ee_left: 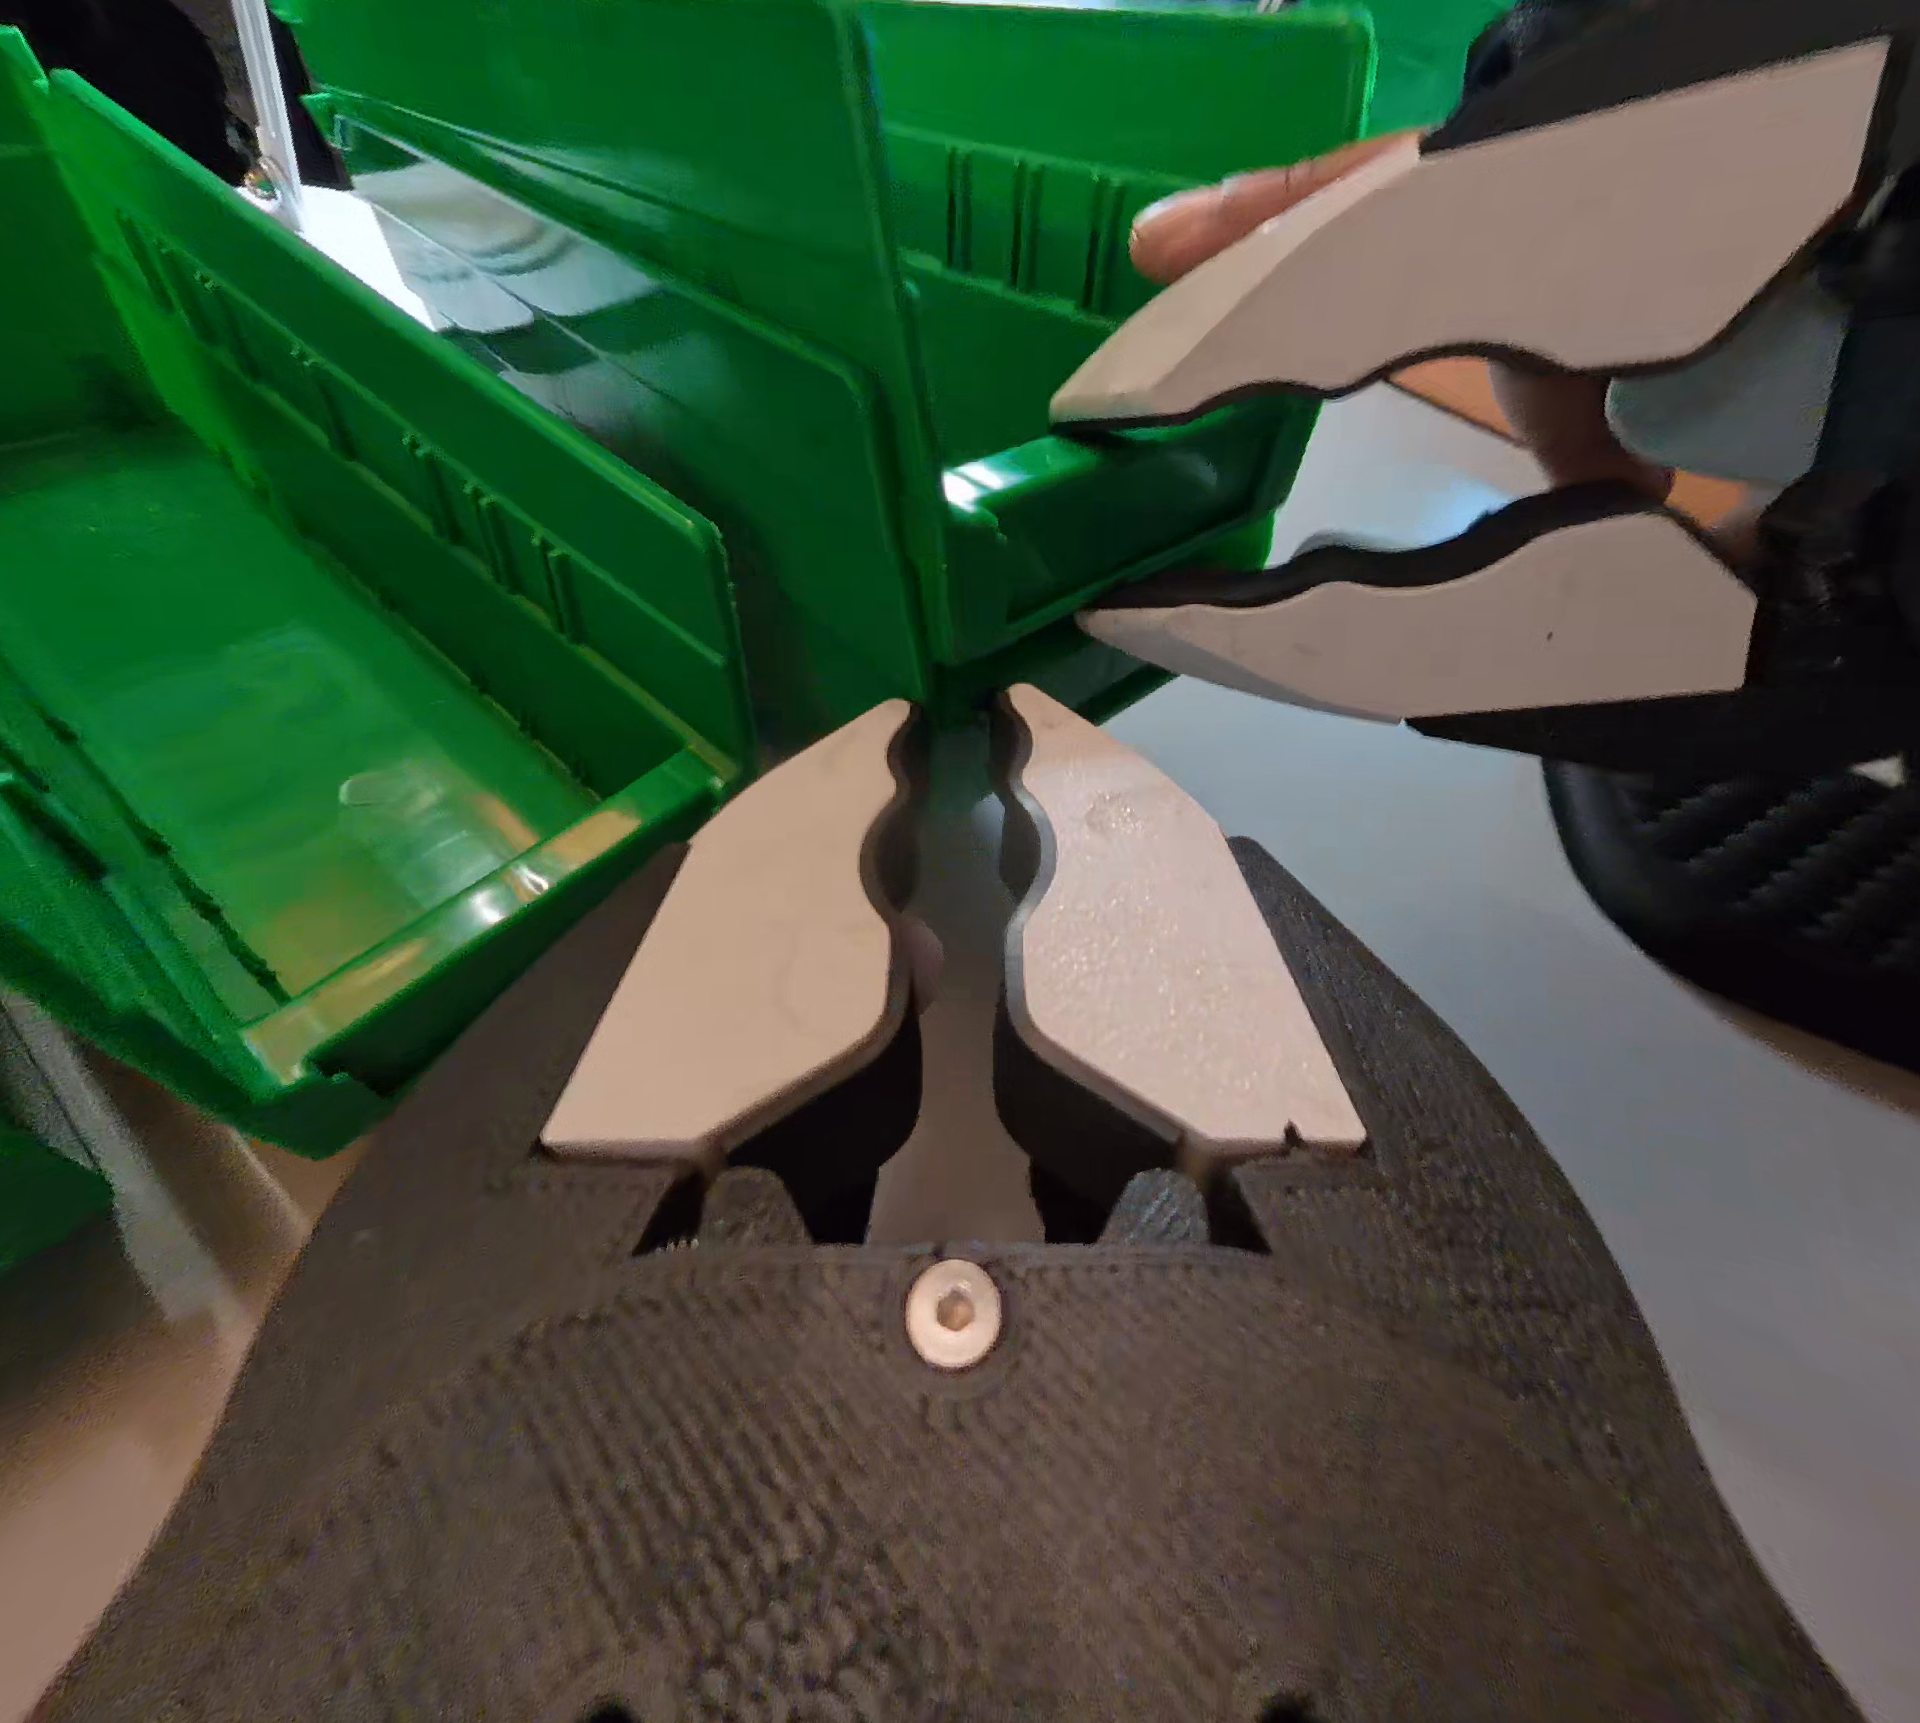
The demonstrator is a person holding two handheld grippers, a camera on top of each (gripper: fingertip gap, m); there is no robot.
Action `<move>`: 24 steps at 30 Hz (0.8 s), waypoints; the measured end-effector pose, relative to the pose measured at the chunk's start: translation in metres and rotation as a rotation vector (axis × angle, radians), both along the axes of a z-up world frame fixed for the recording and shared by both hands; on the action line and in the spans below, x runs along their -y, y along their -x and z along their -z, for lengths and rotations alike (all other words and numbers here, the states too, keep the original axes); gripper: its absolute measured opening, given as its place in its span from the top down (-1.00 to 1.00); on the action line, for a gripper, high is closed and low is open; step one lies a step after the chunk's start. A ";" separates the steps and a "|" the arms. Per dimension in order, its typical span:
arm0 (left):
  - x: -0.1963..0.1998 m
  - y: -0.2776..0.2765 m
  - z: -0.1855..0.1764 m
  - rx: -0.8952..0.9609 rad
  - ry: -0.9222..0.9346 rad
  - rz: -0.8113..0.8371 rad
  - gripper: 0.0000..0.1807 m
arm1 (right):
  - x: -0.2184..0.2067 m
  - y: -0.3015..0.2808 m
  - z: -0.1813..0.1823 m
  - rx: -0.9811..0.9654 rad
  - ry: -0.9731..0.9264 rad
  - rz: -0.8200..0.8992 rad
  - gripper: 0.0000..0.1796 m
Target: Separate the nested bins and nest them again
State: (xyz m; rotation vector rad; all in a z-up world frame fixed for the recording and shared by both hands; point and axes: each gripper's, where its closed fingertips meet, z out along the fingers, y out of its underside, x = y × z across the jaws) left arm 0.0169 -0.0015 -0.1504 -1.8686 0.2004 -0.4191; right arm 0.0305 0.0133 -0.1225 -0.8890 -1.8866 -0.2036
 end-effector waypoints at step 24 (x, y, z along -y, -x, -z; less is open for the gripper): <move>-0.003 -0.022 0.010 0.008 -0.007 0.090 0.90 | -0.006 -0.016 -0.002 0.044 -0.027 -0.080 0.69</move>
